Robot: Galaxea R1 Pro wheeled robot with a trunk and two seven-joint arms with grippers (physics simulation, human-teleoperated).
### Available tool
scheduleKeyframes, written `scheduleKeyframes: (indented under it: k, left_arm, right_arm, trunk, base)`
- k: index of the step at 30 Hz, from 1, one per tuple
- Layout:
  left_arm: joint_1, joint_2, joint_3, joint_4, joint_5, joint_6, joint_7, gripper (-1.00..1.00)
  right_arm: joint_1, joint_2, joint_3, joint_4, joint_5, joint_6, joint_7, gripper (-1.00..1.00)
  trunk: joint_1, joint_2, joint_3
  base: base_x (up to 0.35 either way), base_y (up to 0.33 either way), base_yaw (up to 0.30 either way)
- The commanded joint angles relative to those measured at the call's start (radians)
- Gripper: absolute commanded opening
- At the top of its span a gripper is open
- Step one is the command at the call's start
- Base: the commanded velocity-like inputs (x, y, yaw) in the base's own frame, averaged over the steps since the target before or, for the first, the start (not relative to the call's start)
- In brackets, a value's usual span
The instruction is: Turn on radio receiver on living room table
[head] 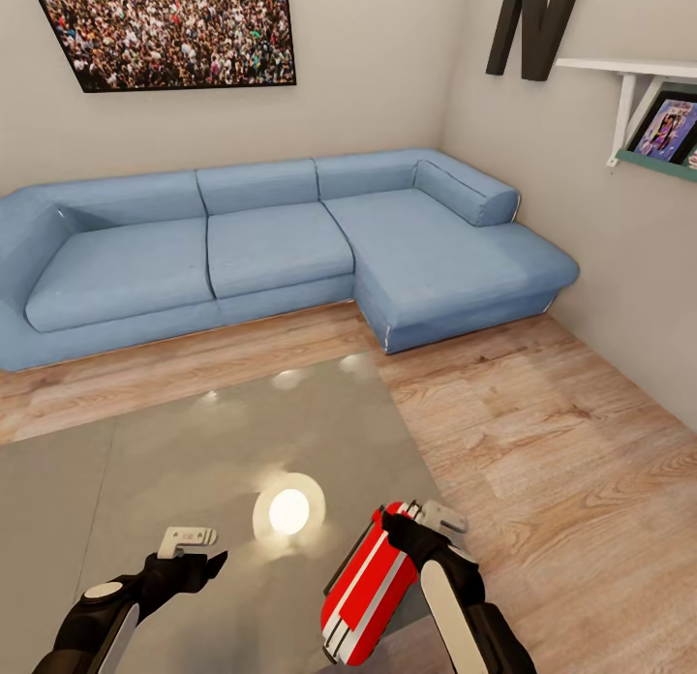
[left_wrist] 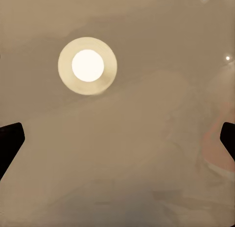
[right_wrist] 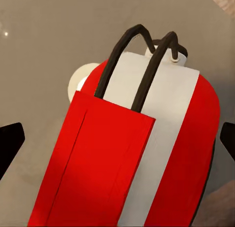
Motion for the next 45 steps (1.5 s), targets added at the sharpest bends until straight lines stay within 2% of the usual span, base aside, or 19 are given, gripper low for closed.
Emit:
scheduleKeyframes:
  k: [1,12,27,34,41,42,45]
  left_arm:
    - [0.000,0.000,0.000,0.000,0.000,0.000,0.000,1.00]
    - [0.000,0.000,0.000,0.000,0.001,-0.001,0.000,1.00]
    - [0.000,0.000,0.000,0.002,0.002,-0.003,0.000,1.00]
    - [0.000,0.000,0.000,0.002,0.003,-0.003,0.000,1.00]
    - [0.000,0.000,0.000,0.003,0.003,-0.003,0.000,1.00]
    - [0.000,0.000,0.000,0.003,0.003,-0.003,0.000,1.00]
    - [0.000,0.000,0.000,0.003,0.003,-0.003,0.000,1.00]
  right_arm:
    - [0.000,0.000,0.001,0.012,0.001,0.000,0.000,1.00]
    - [0.000,0.000,0.034,0.054,0.001,0.002,-0.001,1.00]
    - [0.000,0.000,0.036,0.059,-0.002,0.015,0.001,1.00]
    - [0.000,0.000,0.039,0.125,-0.002,0.021,0.004,1.00]
    - [0.000,0.000,0.038,0.136,-0.002,0.039,0.005,1.00]
    - [0.000,0.000,0.038,0.136,-0.002,0.041,0.005,-1.00]
    - [0.000,0.000,0.037,0.136,-0.002,0.041,0.005,-1.00]
  trunk:
    - [0.000,0.000,0.000]
    - [0.000,0.000,0.000]
    - [0.000,0.000,0.000]
    - [0.000,0.000,0.000]
    - [0.000,0.000,0.000]
    - [0.000,0.000,0.000]
    - [0.000,0.000,0.000]
  base:
    - [0.000,0.000,0.000]
    - [0.000,0.000,0.000]
    - [0.000,0.000,0.000]
    - [0.000,0.000,0.000]
    - [0.000,0.000,0.000]
    - [0.000,0.000,0.000]
    - [0.000,0.000,0.000]
